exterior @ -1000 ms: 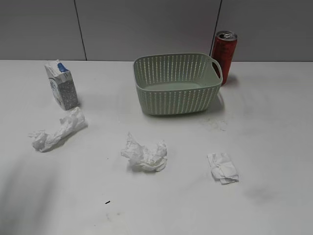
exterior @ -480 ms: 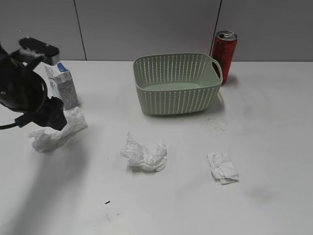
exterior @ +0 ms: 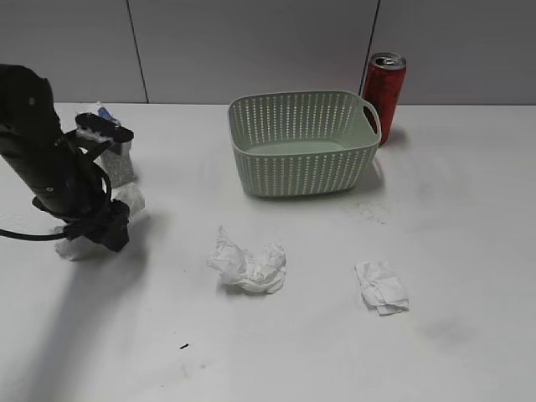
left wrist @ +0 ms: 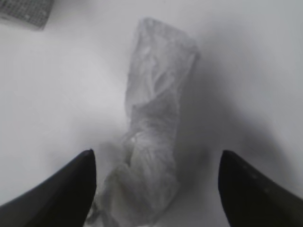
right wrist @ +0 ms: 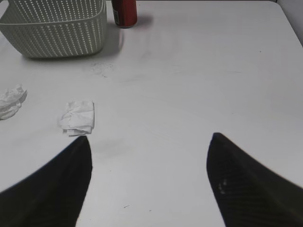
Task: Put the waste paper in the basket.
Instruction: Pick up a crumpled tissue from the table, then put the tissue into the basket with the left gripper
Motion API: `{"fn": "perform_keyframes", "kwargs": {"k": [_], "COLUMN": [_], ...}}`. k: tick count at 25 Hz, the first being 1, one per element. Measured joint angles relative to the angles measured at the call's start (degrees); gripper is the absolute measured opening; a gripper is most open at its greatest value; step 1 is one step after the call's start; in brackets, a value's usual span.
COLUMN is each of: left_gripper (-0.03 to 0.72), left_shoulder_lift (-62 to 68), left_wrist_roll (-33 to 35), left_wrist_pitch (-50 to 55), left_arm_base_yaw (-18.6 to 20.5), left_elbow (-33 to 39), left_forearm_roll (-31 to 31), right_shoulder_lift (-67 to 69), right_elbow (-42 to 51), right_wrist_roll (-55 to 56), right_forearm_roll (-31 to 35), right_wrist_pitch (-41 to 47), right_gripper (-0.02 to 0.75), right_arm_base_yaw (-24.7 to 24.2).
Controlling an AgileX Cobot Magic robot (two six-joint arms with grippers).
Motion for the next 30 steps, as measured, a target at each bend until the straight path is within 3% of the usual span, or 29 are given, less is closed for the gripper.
{"fn": "perform_keyframes", "kwargs": {"k": [4,7,10,15,18,23,30], "left_gripper": [0.588,0.536,0.410,0.134,0.022,-0.002,-0.003], "left_shoulder_lift": [0.6,0.6,0.6,0.6,0.6,-1.1,-14.8], "left_wrist_roll": [0.0,0.0,0.0,-0.1,-0.2,-0.2,2.0], "left_wrist_pitch": [-0.2,-0.3,-0.3,0.1,1.6,4.4,6.0], "left_arm_base_yaw": [0.0,0.0,0.0,0.0,0.0,0.0,-0.5], "left_elbow": [0.0,0.0,0.0,0.0,-0.1,-0.1,-0.6], "left_forearm_roll": [0.1,0.1,0.1,0.1,0.1,-0.1,-0.2], "right_shoulder_lift": [0.0,0.0,0.0,0.0,0.0,0.0,0.0], "right_elbow": [0.0,0.0,0.0,0.0,0.0,0.0,0.0], "right_wrist_roll": [0.0,0.0,0.0,0.0,0.0,0.0,0.0], "right_forearm_roll": [0.0,0.0,0.0,0.0,-0.1,-0.1,-0.1], "right_wrist_pitch": [0.0,0.0,0.0,0.0,0.0,0.0,0.0], "right_gripper": [0.572,0.572,0.572,0.572,0.572,0.572,0.572], "right_arm_base_yaw": [0.0,0.0,0.0,0.0,0.0,0.0,0.0]}}
